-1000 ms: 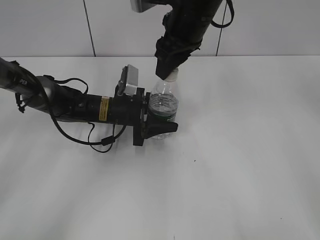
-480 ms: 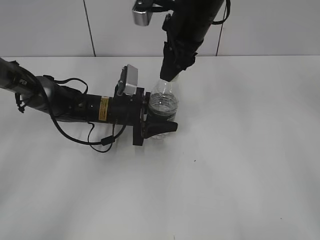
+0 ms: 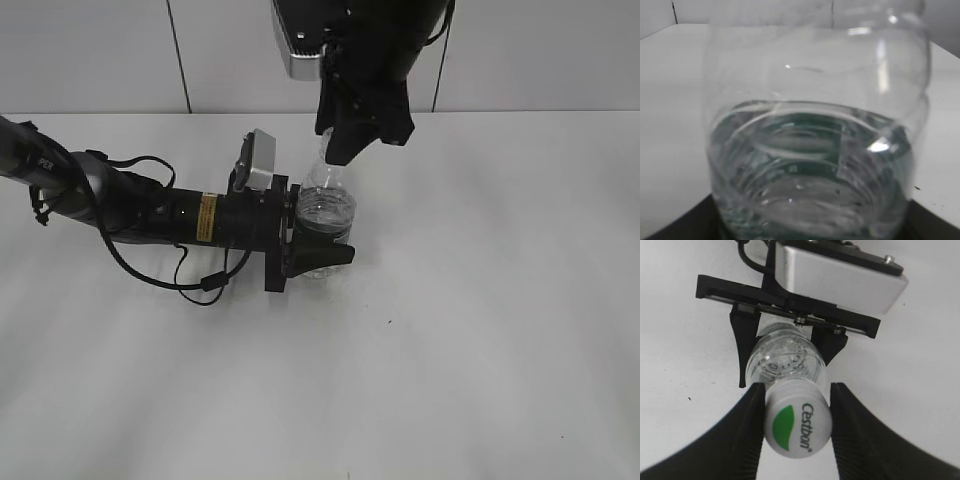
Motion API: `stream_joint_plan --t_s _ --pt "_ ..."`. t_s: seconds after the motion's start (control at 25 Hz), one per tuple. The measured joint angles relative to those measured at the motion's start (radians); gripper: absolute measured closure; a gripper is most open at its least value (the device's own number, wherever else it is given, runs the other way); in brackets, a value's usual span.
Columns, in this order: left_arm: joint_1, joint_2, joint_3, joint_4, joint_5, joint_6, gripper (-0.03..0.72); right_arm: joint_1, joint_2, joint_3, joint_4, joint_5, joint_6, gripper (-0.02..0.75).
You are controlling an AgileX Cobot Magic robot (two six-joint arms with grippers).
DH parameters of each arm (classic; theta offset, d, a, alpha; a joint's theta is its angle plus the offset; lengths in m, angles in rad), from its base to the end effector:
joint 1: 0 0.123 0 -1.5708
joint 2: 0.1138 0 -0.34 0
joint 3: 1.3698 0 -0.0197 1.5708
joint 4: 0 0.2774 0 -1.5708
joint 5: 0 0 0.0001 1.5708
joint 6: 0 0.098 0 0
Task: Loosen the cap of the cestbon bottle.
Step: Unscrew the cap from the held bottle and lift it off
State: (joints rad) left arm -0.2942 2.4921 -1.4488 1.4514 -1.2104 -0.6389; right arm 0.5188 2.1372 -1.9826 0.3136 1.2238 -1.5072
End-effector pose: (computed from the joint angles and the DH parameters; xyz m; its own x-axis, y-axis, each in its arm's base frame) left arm 0.4496 -0.2313 0.0593 -0.0138 0.2236 -0.9746 0.9998 0.0151 -0.0106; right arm 0.4368 0.2821 0.2986 0.3964 -0.8591 -0.3236 -0.9128 -0.3310 -0.2393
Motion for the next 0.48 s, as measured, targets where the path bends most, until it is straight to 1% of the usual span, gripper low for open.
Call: stream_joint_plan --t_s 0.2,0.48 --pt "0.001 0.000 0.000 0.002 -0.001 0.003 0.284 0.000 0.000 0.001 0.016 0.005 -0.220 0.435" --pt "0.001 0.000 0.000 0.002 -0.001 0.001 0.284 -0.001 0.000 0.001 0.022 0.012 -0.438 0.435"
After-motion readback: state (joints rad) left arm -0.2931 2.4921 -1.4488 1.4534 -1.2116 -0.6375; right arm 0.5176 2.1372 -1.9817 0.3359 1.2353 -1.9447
